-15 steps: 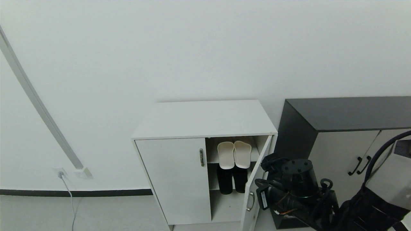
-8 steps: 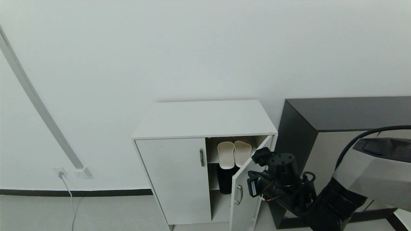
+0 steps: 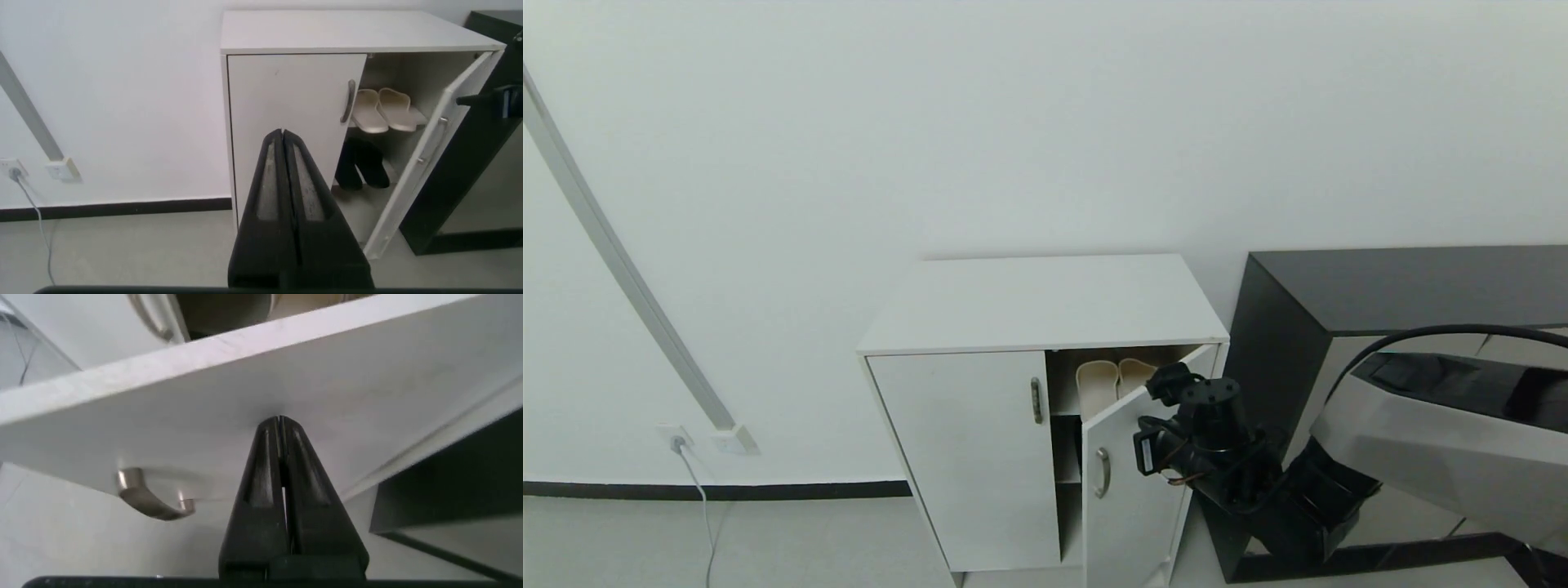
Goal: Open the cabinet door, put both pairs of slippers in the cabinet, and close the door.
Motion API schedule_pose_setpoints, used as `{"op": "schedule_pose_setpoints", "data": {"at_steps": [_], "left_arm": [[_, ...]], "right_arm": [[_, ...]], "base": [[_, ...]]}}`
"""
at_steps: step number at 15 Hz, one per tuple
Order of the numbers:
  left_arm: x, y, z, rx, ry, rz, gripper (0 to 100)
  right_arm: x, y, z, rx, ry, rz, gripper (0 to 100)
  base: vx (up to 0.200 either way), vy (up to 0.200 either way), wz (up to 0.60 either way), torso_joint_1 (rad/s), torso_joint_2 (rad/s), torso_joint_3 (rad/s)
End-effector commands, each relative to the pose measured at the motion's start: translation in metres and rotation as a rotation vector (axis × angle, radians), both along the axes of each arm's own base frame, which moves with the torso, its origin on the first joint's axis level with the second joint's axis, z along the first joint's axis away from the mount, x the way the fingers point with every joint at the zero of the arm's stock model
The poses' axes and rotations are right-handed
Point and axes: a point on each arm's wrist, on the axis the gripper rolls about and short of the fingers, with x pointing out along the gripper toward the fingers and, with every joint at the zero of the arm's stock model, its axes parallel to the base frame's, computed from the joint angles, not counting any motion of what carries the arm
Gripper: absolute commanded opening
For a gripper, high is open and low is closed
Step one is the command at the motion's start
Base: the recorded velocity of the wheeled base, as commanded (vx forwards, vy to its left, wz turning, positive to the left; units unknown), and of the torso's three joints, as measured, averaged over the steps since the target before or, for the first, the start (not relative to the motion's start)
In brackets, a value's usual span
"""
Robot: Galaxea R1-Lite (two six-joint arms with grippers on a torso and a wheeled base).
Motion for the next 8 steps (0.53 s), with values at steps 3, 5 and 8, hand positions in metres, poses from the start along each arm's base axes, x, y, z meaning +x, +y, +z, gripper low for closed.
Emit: {"op": "schedule_pose_setpoints", "data": {"at_steps": [3, 5, 8], "left_arm": [[0.0, 0.0, 0.0, -0.001, 0.001, 0.0, 0], [0.0, 0.0, 0.0, -0.001, 0.001, 0.0, 0], [0.0, 0.0, 0.0, 0.001, 0.001, 0.0, 0]], "right_arm": [[0.02, 0.005, -0.014, 0.008, -0.01, -0.018, 0], [0.027, 0.008, -0.013, 0.018, -0.027, -0.021, 0], [0.037, 0.013, -0.01, 0.036, -0.053, -0.024, 0]], "base": [[0.0, 0.0, 0.0, 0.0, 0.0, 0.0], [0.0, 0.0, 0.0, 0.0, 0.0, 0.0], [0.0, 0.0, 0.0, 0.0, 0.0, 0.0]]}}
